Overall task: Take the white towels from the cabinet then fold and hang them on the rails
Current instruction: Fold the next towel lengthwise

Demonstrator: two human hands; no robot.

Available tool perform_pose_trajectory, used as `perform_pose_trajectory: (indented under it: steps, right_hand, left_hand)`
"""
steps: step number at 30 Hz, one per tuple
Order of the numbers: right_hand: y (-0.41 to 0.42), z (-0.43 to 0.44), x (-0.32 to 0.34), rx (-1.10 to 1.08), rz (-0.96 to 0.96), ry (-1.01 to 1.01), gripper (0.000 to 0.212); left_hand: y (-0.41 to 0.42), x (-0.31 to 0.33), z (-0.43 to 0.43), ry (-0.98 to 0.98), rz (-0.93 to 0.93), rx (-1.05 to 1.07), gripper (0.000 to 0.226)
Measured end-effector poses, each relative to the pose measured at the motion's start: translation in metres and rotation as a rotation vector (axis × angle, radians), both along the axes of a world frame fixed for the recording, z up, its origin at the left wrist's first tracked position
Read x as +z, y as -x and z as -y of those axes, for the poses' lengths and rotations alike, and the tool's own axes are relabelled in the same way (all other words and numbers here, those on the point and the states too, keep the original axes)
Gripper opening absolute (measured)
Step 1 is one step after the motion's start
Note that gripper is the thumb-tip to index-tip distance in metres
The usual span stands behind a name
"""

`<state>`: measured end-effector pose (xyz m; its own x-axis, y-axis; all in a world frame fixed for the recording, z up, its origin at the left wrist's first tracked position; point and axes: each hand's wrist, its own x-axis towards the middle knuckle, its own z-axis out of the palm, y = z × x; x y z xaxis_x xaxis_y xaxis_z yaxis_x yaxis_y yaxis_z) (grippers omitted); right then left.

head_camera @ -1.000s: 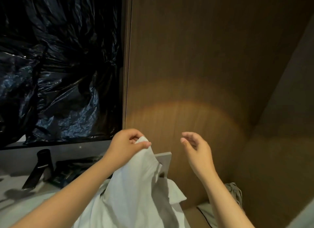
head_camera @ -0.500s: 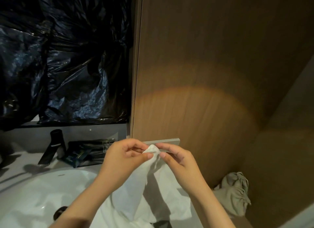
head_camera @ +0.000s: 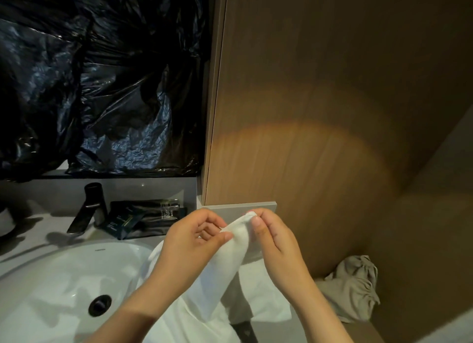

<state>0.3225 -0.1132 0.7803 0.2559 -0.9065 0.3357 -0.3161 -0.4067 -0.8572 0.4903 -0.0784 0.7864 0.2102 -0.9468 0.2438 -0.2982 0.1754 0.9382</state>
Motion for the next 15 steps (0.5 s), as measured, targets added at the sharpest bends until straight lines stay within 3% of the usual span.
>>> perform_pose_trajectory:
  steps: [9, 15]
  right_hand:
    - [-0.006, 0.004, 0.003, -0.132, 0.027, 0.089, 0.035]
    - [0.0, 0.018, 0.016, -0.165, 0.027, 0.167, 0.03]
  left_hand:
    - [0.011, -0.002, 0.004, 0.036, 0.038, -0.126, 0.021]
    - [0.006, 0.001, 0.009, 0.119, 0.147, -0.206, 0.006]
